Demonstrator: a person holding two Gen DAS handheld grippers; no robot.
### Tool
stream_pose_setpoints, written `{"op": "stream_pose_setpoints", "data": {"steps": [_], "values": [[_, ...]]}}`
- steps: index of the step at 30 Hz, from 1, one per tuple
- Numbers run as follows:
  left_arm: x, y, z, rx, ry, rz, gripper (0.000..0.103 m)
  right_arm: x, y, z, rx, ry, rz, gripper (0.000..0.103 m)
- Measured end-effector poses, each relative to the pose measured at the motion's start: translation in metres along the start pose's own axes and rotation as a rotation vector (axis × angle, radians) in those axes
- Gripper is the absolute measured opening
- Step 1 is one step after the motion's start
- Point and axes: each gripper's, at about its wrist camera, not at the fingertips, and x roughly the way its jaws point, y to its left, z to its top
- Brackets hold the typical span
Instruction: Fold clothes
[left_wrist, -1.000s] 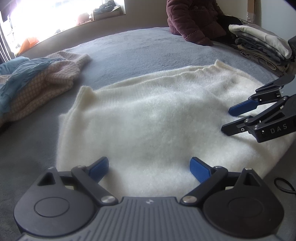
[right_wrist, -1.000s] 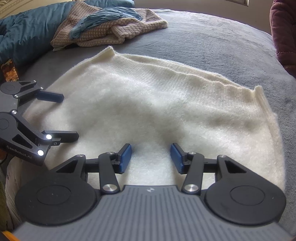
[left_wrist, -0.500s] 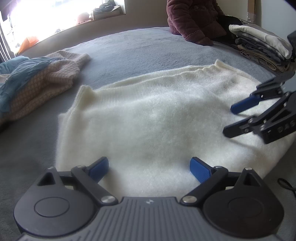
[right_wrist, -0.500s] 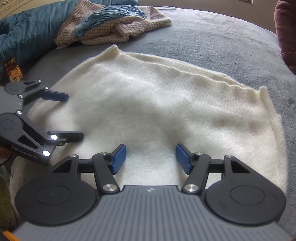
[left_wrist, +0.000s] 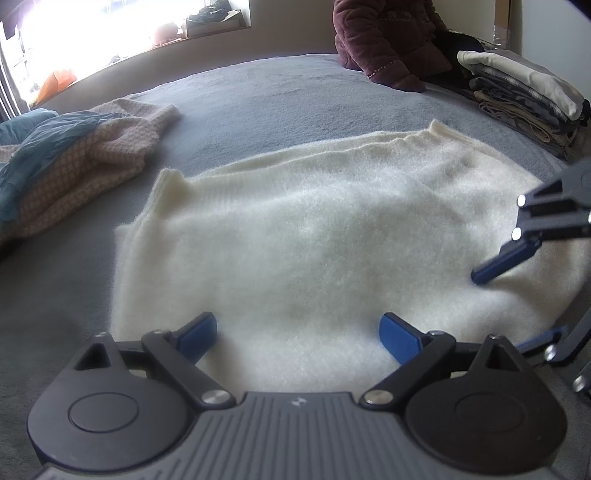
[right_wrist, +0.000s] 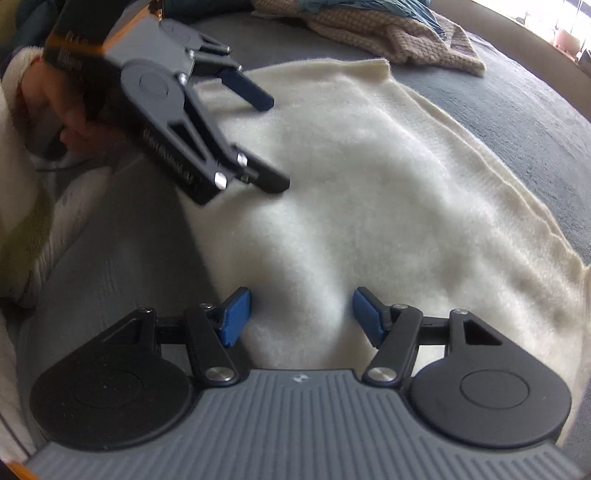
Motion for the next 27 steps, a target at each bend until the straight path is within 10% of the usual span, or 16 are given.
{"op": "stream_pose_setpoints", "data": {"steps": [27], "values": [[0.000,0.006,0.003,-0.008,-0.023,0.035,0.095,0.003,-0.023,0.028,-0.154,0.028,-0.017,0.057]]}}
